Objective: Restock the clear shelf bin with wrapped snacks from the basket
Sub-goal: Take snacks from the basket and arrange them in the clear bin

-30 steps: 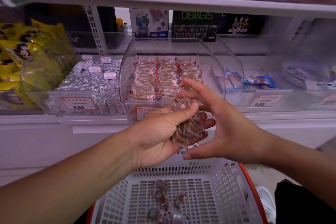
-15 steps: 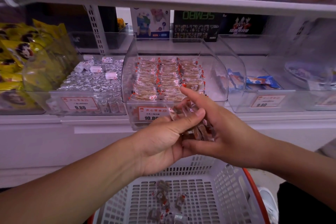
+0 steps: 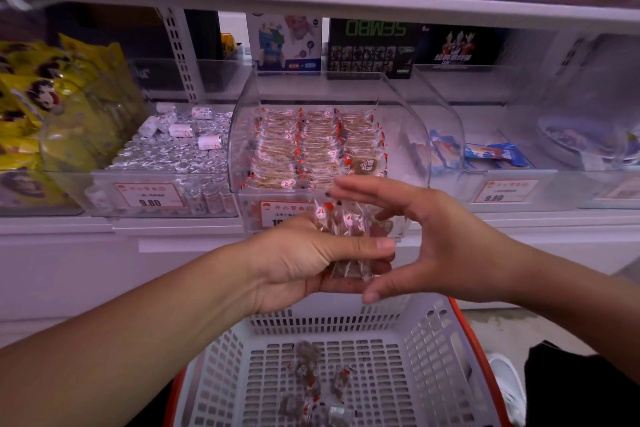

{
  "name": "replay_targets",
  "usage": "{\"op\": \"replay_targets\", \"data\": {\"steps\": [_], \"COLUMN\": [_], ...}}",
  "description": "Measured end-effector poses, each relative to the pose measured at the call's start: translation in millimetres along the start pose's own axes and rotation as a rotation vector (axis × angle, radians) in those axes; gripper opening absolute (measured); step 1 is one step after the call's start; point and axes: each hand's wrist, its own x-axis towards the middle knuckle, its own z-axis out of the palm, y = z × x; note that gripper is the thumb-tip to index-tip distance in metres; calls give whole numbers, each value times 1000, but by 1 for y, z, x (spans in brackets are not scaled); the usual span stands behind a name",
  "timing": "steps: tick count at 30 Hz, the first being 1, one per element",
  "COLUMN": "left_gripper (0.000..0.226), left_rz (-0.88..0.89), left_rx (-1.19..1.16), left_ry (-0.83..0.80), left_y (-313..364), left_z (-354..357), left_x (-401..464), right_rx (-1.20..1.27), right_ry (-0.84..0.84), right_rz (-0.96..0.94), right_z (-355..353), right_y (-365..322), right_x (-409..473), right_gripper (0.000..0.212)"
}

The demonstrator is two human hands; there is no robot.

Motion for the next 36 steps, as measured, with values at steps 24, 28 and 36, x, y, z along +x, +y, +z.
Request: {"op": "replay_targets", "data": {"steps": [24, 28, 36], "left_gripper": [45, 46, 24], "left_rz": [128, 124, 502], "left_rx": [153, -63, 394], "left_ry": [22, 20, 480], "left_y": [24, 35, 53], "left_z": [-6, -12, -43], "left_x": [1, 5, 19], "right_rx": [-193, -244, -431], "right_ry": [165, 234, 244], "right_rz": [-87, -44, 65], "right_z": [-32, -42, -91], "right_y": [-1, 0, -5], "right_x": [2, 5, 55], "right_gripper": [41, 34, 35]}}
